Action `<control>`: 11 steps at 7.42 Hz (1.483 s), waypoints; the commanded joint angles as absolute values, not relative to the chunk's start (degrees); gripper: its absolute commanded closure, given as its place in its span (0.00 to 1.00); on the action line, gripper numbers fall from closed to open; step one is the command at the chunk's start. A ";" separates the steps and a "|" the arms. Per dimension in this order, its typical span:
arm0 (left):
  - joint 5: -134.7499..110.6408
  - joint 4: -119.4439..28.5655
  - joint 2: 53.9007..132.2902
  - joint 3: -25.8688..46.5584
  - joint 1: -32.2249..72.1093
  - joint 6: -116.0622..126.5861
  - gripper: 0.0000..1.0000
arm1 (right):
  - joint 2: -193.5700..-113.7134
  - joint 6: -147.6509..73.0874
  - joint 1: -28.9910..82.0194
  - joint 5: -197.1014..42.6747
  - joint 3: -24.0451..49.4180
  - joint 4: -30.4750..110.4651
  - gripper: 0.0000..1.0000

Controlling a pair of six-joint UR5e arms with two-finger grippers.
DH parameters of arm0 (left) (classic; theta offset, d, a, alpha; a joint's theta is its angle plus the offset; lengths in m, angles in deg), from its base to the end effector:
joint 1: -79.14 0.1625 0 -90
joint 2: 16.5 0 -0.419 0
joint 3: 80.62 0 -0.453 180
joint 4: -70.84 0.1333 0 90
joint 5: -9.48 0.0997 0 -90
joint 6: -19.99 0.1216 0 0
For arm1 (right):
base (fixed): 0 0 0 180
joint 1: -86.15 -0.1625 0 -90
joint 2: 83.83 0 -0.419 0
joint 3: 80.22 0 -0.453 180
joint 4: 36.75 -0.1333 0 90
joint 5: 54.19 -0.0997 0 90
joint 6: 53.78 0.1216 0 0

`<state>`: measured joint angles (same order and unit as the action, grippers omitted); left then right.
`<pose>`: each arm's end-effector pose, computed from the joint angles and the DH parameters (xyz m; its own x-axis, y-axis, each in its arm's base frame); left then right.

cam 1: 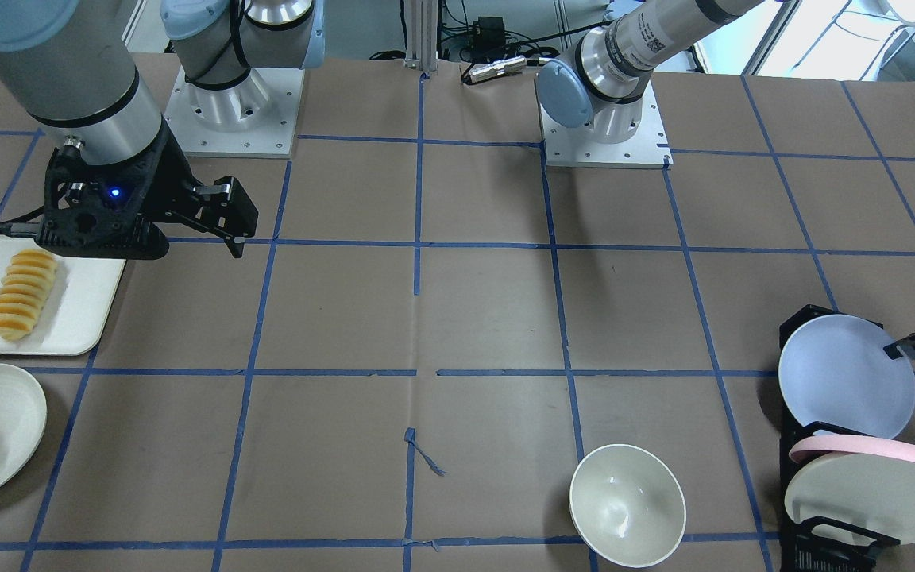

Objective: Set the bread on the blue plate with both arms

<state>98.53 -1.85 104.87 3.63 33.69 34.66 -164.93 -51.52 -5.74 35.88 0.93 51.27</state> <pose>0.4000 -0.5992 0.1897 -0.8635 -0.5016 0.0525 -0.4915 0.8602 0.1357 0.1533 -0.6084 0.4510 -1.0000 0.0064 0.0026 0.0065 0.9994 0.0353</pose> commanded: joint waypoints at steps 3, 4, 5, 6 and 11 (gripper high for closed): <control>98.42 -7.52 100.76 3.66 34.14 43.59 1.00 | -164.61 -57.38 0.60 36.42 1.16 50.97 0.00; 98.16 -9.21 99.01 4.62 34.05 48.51 1.00 | -164.61 -59.82 3.67 36.95 1.95 51.31 0.00; 97.90 -14.01 96.81 4.72 33.35 49.34 1.00 | -164.78 -64.02 7.79 36.95 3.52 51.75 0.00; 96.85 -18.76 94.88 5.15 32.04 49.26 1.00 | -164.96 -65.28 12.79 36.95 5.71 51.93 0.00; 85.09 -9.55 89.41 12.25 3.43 23.87 1.00 | -164.52 -85.83 30.65 39.50 22.99 69.52 0.00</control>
<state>88.17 -14.66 89.85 10.10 10.82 34.60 -164.58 -81.34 25.77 38.92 16.63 61.91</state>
